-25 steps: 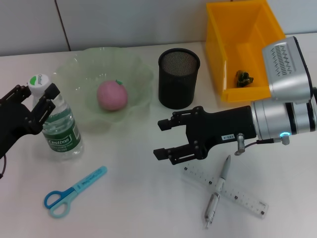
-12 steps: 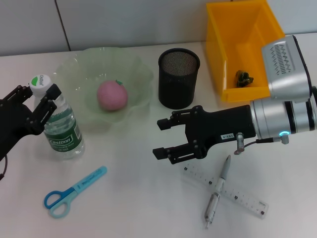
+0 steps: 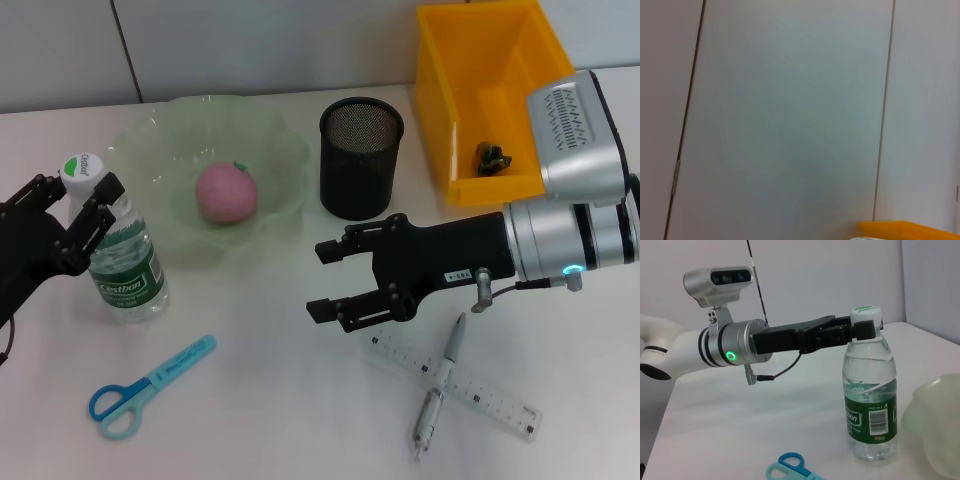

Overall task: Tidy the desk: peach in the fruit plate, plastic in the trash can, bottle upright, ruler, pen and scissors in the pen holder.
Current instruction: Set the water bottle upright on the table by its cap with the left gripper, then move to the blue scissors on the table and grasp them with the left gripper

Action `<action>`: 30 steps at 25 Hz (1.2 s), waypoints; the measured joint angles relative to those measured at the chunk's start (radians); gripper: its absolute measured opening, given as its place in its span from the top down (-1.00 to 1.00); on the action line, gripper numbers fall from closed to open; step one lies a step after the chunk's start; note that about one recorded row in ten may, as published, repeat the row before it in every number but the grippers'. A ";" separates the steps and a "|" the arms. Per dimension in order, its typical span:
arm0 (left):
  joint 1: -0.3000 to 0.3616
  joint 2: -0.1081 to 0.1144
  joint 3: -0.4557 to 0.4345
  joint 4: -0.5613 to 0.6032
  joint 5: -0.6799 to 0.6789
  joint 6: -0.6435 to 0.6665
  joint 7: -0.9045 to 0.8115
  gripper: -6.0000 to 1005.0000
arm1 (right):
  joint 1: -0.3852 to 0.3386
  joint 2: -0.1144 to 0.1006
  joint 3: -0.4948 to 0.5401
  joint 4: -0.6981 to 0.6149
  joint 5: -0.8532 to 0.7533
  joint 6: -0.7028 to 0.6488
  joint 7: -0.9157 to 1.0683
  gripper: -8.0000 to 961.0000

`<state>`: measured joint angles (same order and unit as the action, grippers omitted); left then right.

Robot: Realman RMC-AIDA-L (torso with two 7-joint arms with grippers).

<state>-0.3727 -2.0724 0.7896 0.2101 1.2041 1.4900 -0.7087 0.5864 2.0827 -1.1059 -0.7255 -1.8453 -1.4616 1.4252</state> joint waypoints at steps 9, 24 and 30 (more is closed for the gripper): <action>0.003 0.003 0.001 0.001 0.001 0.013 -0.011 -0.09 | 0.002 0.000 -0.001 0.000 0.000 -0.002 0.001 -0.58; 0.022 0.009 0.006 0.015 0.010 0.083 -0.065 -0.63 | 0.003 0.000 -0.002 0.000 0.000 -0.003 0.003 -0.58; 0.103 0.012 0.031 0.207 0.085 0.129 -0.306 -0.63 | 0.004 0.000 -0.002 -0.001 0.000 -0.003 0.013 -0.58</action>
<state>-0.2695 -2.0602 0.8203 0.4167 1.2896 1.6192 -1.0152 0.5904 2.0831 -1.1075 -0.7269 -1.8453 -1.4650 1.4385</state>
